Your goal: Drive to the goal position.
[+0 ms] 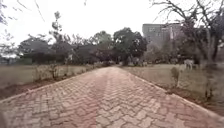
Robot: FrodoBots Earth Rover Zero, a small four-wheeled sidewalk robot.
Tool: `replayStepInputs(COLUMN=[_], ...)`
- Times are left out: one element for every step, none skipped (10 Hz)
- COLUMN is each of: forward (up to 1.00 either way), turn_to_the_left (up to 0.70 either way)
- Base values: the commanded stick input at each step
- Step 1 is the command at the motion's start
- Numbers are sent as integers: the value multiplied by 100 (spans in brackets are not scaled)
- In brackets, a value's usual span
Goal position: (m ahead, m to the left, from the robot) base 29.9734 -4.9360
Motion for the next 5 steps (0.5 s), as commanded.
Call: replayStepInputs(forward=[70,70,70,70,70], turn_to_the_left=[0,0,0,0,0])
